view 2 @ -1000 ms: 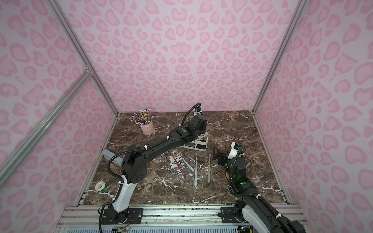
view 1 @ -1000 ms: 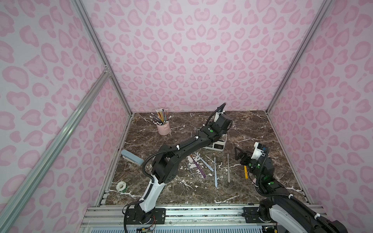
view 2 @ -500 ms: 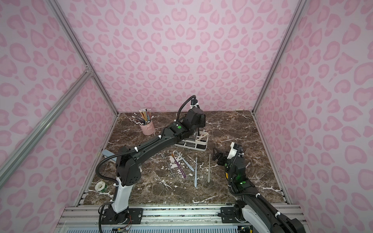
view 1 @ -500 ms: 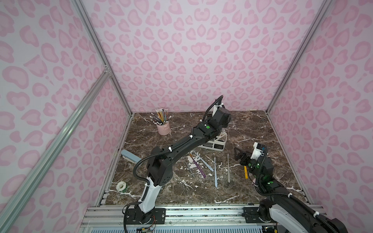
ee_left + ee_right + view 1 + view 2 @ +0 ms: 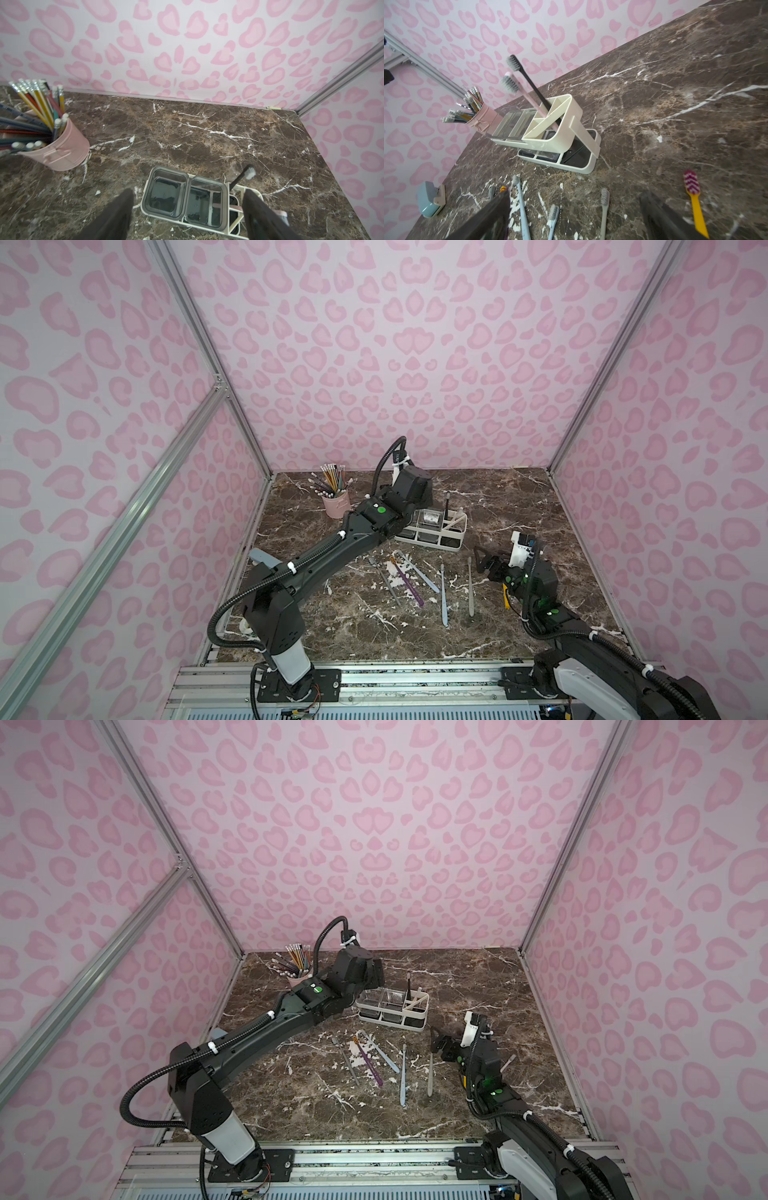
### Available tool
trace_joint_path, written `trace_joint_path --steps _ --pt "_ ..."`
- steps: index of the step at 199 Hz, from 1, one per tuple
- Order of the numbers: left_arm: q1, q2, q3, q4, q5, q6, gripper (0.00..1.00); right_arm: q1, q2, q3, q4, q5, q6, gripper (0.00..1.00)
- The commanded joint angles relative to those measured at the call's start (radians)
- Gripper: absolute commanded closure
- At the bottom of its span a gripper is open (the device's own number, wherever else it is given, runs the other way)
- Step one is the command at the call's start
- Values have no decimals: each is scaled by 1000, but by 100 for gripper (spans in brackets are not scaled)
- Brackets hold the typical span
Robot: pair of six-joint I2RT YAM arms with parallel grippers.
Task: Place the toothbrush into the toothbrush holder
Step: Pick up the toothbrush from the center of the board.
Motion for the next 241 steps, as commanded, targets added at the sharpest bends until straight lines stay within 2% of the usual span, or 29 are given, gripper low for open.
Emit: trace_joint_path --steps 1,35,62,88,134,178,241 --pt "38 -61 -85 -19 76 -101 16 60 23 34 34 38 -74 1" --pt "110 -131 -219 -36 153 -170 16 165 98 80 28 61 -138 1" --pt "170 -178 -335 -12 215 -181 16 289 186 160 -19 114 -197 1" --pt "187 -186 -382 -16 252 -190 17 318 246 193 -18 68 -197 1" --pt "207 -199 -485 -7 310 -227 23 412 338 272 -79 88 -216 2" --pt "211 -208 -566 -14 355 -281 28 429 329 270 -98 114 -214 2" --pt "218 -117 -576 11 441 -299 37 429 341 271 -102 126 -239 2"
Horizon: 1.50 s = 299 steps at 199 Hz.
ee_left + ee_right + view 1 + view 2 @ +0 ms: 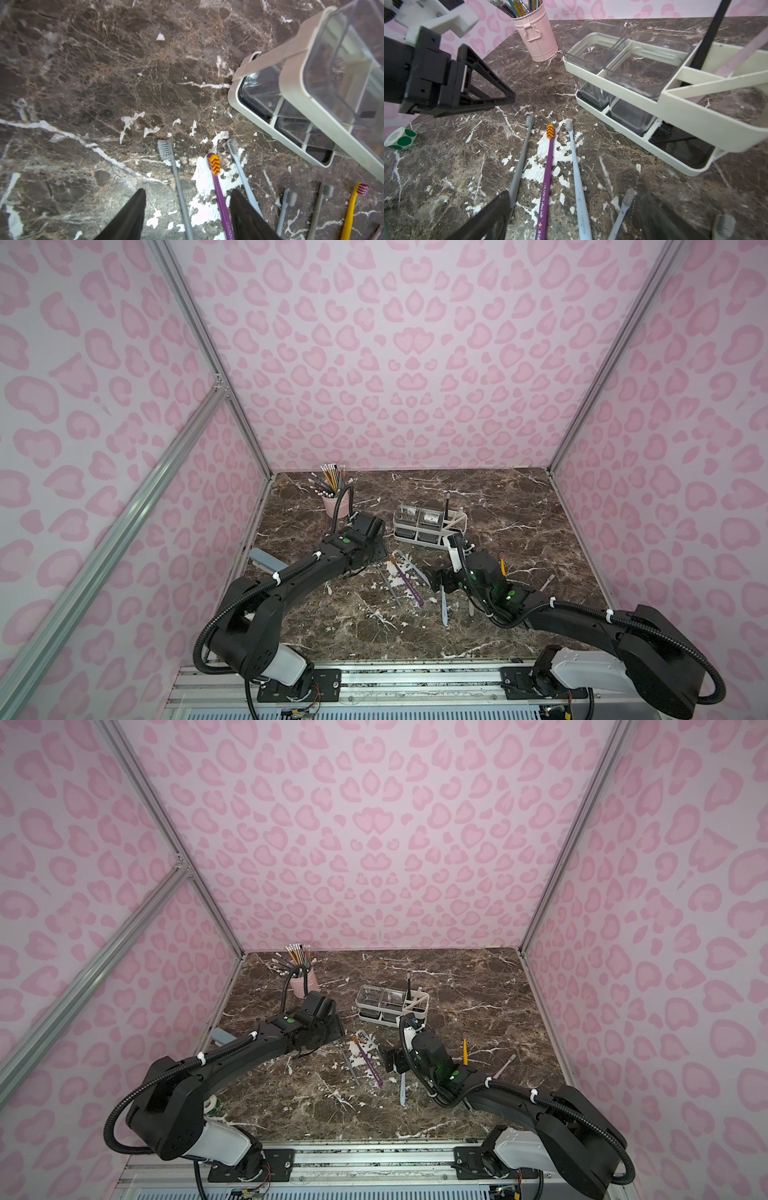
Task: Place the toothbrush into the toothbrush holder
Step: Pick up the toothbrush from the center of the board.
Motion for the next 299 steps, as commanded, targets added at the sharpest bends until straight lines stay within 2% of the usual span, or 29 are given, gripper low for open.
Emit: trace_joint_path --steps 1,18,62,118,228,233,299 --pt "4 29 -1 54 54 -18 37 1 3 11 15 18 -25 2" --pt "11 62 -5 78 90 -16 42 0 6 0 23 20 -24 2" --pt "13 117 6 80 97 -23 50 -12 4 -16 40 17 -25 2" --pt "18 164 13 79 94 -23 51 -22 4 -30 57 2 -24 2" --pt "36 236 32 84 108 -16 63 -25 1 -34 61 -2 -20 2" --pt "35 238 33 85 108 -17 69 -25 1 -34 60 -3 -20 2" --pt "36 266 38 76 124 -13 77 -25 -4 -36 59 1 -17 2"
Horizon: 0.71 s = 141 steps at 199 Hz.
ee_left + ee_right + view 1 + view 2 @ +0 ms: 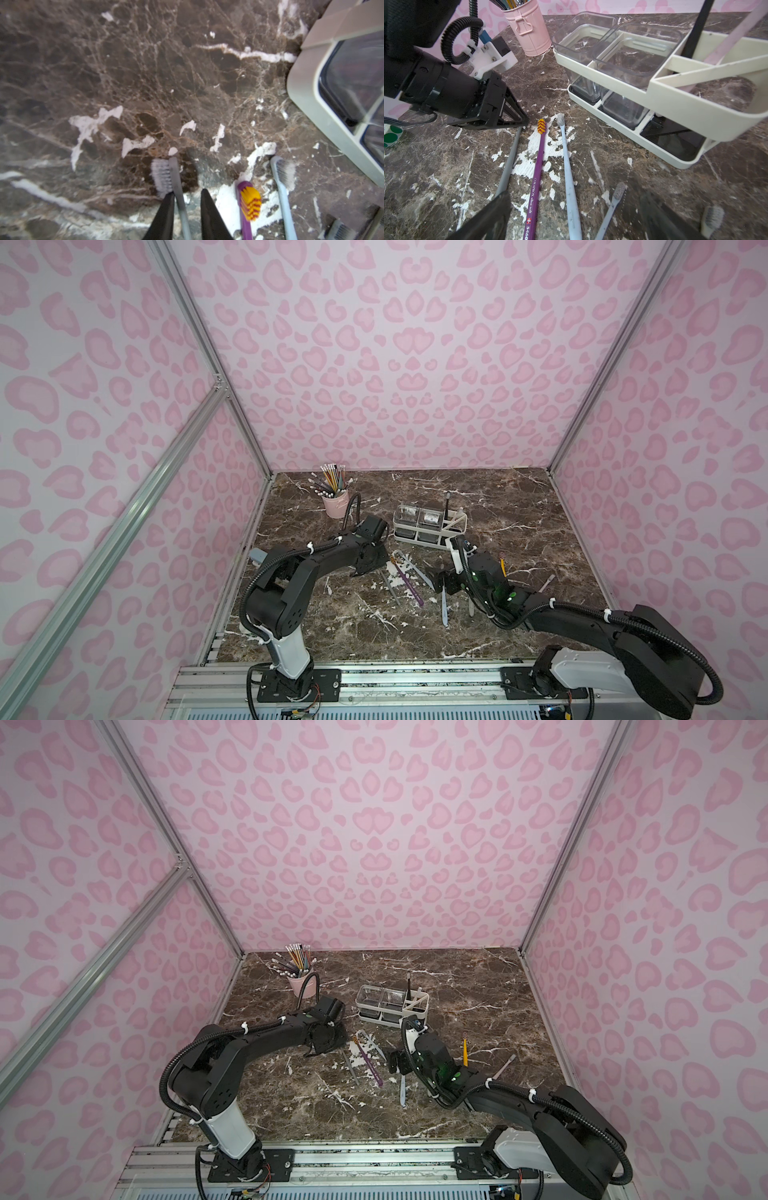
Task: Place the toothbrush into the toothbrush holder
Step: Pick up the toothbrush from the center of the board.
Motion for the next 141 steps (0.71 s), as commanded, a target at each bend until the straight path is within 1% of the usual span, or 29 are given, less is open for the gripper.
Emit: trace_joint_path --steps 1,18,25,68,76,96,106,141 --pt "0 16 3 6 12 -1 77 0 -4 -1 33 6 -1 2" --pt "0 25 4 7 20 2 78 -1 -5 0 32 5 0 2" --pt "-1 28 4 6 22 3 80 0 -4 0 33 4 0 2" --pt "0 34 4 -6 18 15 81 0 -3 -1 33 2 1 2" --pt "0 35 4 -9 16 18 83 0 -3 -1 34 1 1 2" --pt "0 37 2 -15 14 23 83 0 -1 0 37 -1 3 2" --pt "-1 38 3 -18 14 26 86 -2 0 1 37 -1 3 2" --pt "-1 42 0 -27 13 35 88 0 3 1 36 -4 3 2"
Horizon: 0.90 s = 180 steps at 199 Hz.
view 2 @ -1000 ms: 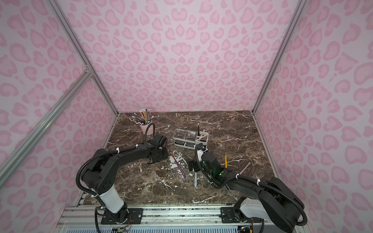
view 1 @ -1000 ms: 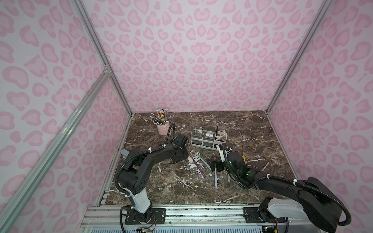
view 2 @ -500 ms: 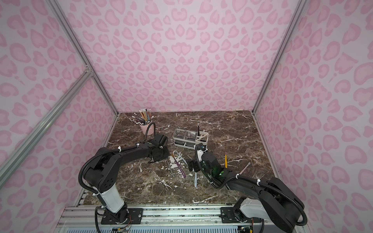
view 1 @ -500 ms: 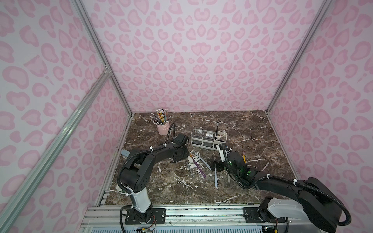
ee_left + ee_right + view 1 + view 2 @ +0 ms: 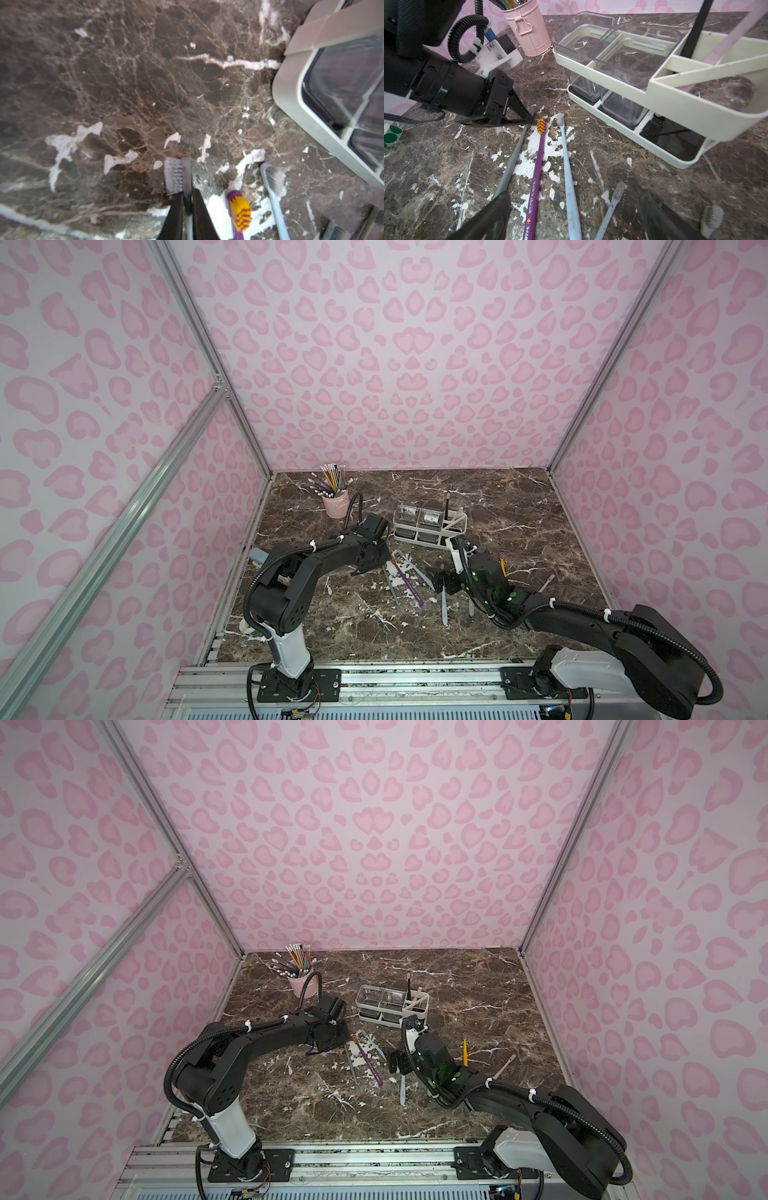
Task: Place the toothbrush into the toothbrush holder
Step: Pick up the toothbrush from the center of the board.
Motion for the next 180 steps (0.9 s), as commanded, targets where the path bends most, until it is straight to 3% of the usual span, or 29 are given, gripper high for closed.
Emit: trace_joint_path --steps 1,89,180 --pt "-1 18 -8 -60 -4 10 88 2 2 1 36 -4 2 2" --pt "-1 1 17 -95 -17 35 97 7 42 3 92 -154 9 2" --pt "-14 -115 28 -109 -20 -6 98 111 149 55 162 -280 21 4"
